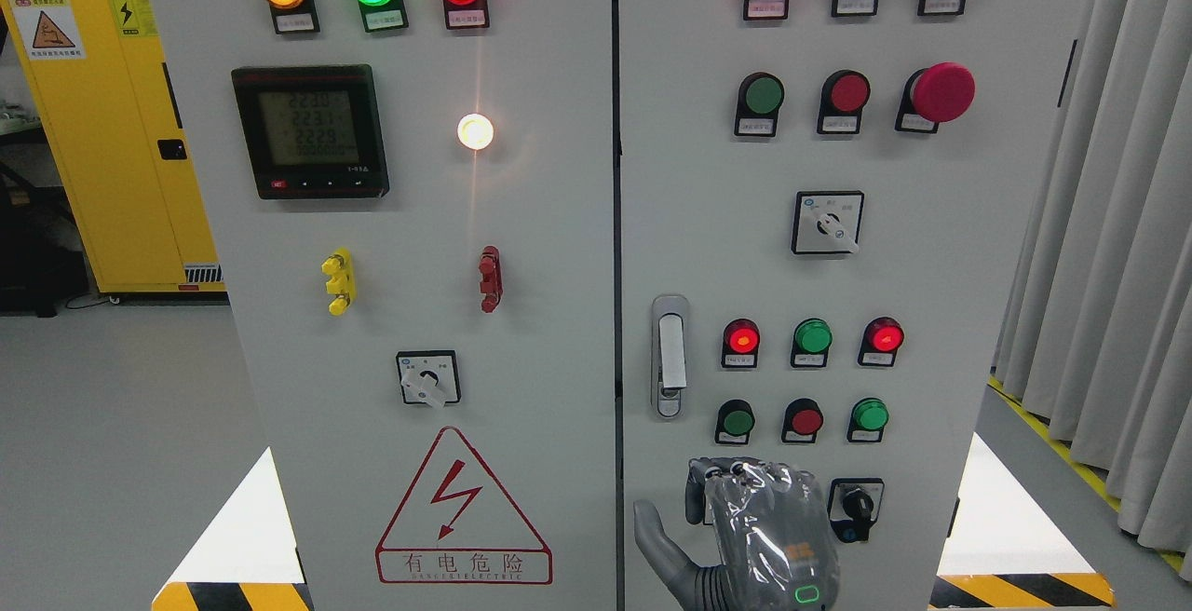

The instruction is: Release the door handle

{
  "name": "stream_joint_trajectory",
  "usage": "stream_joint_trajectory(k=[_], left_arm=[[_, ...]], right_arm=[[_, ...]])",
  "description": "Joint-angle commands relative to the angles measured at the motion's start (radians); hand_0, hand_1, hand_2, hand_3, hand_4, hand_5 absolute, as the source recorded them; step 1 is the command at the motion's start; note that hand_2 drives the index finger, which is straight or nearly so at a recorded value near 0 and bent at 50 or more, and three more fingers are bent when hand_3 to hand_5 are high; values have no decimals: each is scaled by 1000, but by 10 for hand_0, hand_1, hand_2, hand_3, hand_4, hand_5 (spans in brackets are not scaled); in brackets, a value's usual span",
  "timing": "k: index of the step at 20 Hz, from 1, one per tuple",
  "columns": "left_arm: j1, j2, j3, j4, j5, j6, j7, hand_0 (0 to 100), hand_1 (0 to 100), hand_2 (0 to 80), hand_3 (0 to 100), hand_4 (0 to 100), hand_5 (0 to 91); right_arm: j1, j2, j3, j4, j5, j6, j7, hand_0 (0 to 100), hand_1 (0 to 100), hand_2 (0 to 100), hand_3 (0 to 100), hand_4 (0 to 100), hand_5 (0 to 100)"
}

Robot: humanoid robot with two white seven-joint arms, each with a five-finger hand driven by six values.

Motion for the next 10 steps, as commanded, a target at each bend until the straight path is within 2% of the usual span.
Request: stream_joint_trajectory(k=[1,4,7,10], left_arm=[[0,0,0,-12,0,0,0,120,556,0,0,0,0],[0,0,0,-12,0,0,0,120,556,0,0,0,0],[0,0,0,-12,0,0,0,120,556,0,0,0,0],[0,0,0,-12,0,0,0,120,556,0,0,0,0]], right_arm=[[-6,-2,-2,-27,0,1,3,319,188,998,1000,1000,1000],[-21,3,5,-27,0,3,3,310,194,1000,1000,1000,1000],[-35,3,4,-27,0,6,3,297,263,1000,1000,1000,1000],[-38,-2,2,-24,0,7,3,293,285,1000,1000,1000,1000]])
